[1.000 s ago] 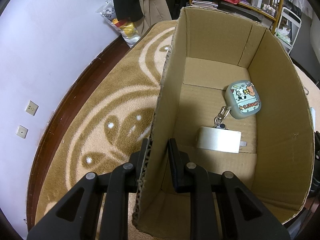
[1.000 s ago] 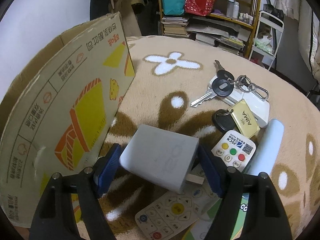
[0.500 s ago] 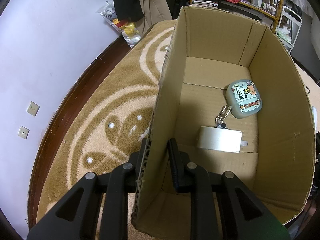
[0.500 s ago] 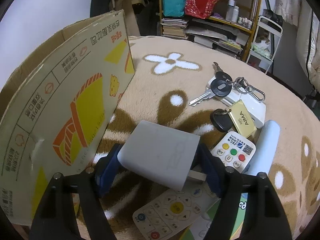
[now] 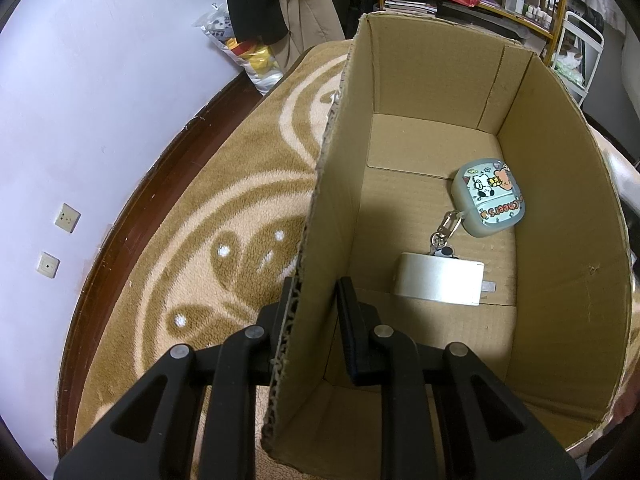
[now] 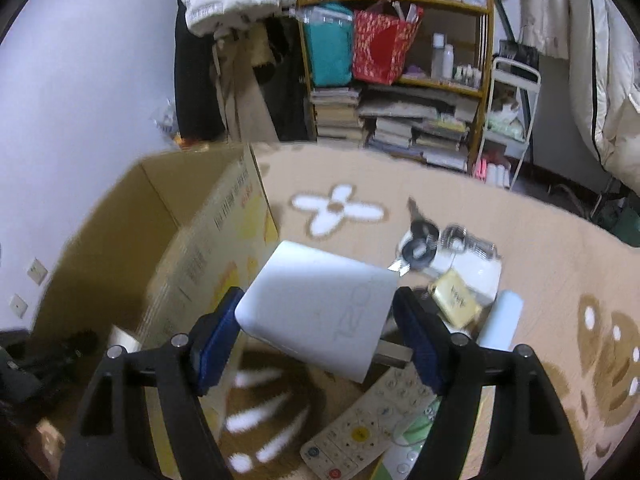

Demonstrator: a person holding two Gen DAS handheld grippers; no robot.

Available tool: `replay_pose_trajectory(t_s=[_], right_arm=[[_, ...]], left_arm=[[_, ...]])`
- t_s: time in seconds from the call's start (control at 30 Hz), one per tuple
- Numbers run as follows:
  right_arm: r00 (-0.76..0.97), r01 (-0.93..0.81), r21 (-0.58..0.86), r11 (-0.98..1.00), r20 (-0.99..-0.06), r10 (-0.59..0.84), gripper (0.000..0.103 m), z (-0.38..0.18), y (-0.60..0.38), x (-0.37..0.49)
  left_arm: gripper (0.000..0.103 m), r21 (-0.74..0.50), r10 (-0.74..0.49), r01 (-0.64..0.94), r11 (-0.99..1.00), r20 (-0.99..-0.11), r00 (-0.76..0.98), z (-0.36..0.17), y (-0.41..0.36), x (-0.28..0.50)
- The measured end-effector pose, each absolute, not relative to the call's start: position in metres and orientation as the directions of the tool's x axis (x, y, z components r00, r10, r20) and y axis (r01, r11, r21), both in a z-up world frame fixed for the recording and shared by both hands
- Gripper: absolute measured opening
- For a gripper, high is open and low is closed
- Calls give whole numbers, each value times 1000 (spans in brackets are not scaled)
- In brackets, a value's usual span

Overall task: Organize rigid objects
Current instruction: 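Carry the white adapter over the box and release it inside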

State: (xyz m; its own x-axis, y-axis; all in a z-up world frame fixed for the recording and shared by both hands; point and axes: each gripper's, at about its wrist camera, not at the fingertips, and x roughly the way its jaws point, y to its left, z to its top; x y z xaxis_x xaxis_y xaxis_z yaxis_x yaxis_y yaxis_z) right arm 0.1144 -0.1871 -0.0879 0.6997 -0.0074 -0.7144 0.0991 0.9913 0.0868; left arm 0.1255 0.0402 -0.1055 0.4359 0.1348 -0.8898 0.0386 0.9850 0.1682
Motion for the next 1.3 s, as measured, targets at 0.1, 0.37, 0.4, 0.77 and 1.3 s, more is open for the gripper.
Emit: replay_pose_trajectory(t_s=[0.1,0.37,0.4,0.77,1.3], right_arm=[[732,84,101,991,-681,7,80,-71,-184,114],[795,-7,130,991,-600,84,80,-33,-158,105],[800,-24,135,991,-591,99,80,-29,-154,104],[766,-118,244,962,-595,245,80,-37,-137,105],[708,-186,295,937,-621,336,80,-56,-130,104]], left_arm=[[19,169,136,38,985,-890,436,-105,38,125],[19,169,136,38,985,-890,436,-105,38,126],[19,169,136,38,985,-890,436,-105,38,125],[19,168,135,37,985,-890,436,-106,37,126],[19,166,134,36,985,-890,435,-105,36,125]])
